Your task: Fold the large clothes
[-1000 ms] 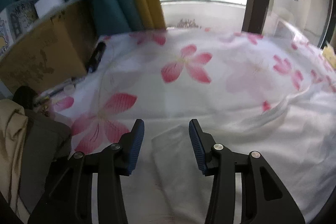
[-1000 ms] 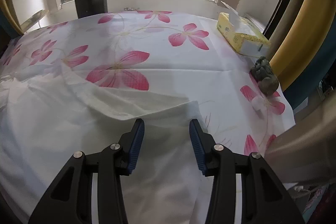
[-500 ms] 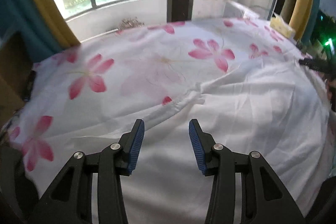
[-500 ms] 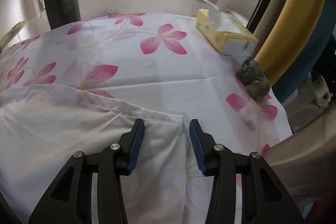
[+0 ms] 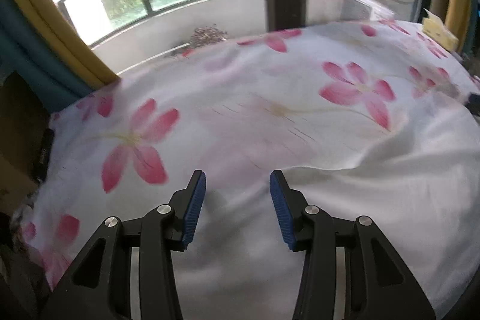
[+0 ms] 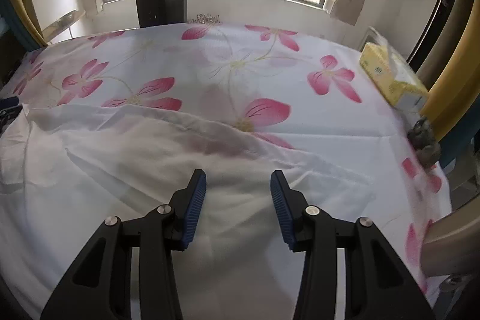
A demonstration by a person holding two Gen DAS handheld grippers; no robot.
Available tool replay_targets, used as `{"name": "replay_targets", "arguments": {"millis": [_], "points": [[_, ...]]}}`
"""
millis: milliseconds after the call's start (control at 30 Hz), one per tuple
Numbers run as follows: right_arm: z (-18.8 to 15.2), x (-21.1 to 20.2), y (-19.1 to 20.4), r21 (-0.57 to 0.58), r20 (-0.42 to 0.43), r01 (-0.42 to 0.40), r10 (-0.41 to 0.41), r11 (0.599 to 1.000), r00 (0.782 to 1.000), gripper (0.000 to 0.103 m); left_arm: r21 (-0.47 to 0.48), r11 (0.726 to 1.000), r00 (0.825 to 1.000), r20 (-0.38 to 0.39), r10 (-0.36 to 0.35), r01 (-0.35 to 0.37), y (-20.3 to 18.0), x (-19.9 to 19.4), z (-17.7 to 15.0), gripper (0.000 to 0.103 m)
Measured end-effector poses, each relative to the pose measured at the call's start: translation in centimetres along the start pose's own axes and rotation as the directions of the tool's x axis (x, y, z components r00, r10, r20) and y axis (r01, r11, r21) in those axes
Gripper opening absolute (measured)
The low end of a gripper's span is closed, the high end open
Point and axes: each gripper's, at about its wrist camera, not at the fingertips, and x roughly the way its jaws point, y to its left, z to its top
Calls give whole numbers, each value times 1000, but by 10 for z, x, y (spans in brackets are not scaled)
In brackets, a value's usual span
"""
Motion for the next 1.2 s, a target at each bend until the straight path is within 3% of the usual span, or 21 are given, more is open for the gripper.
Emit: {"name": "replay_targets", "arguments": {"millis": [267,400,567,767,867,1000,1200], "points": [[-2,-5,-11,24,-13,25,-25,999,1000,44,-71,997,999,37,-33,35,11,-24,-6,47],[-2,-15,-11,29,8,11,-11,1000,1000,44,-28,985,985,41,-170,171,-10,-39,-10,47],[-5,-19,-6,31,15,-6,5,1000,1000,44,-33,962,962,36,-271,272,-42,-39,0,47],[-12,-20,-9,69,18,-27,26,997,999,44,7,969,968,-63,-244,245,-68,-1,11,47],[-15,-20,-11,80,16,-36,35,996,999,44,42,983,983,-50,-178,180,-68,6,15,47],[-17,-21,-13,93,18,-41,39,995,999,44,-4,992,991,-37,-126,126,-50,7,20,47],[-13,-33,-5,73,70,-69,64,995,996,44,-60,995,997,-13,-81,80,-18,-18,-6,47]]}}
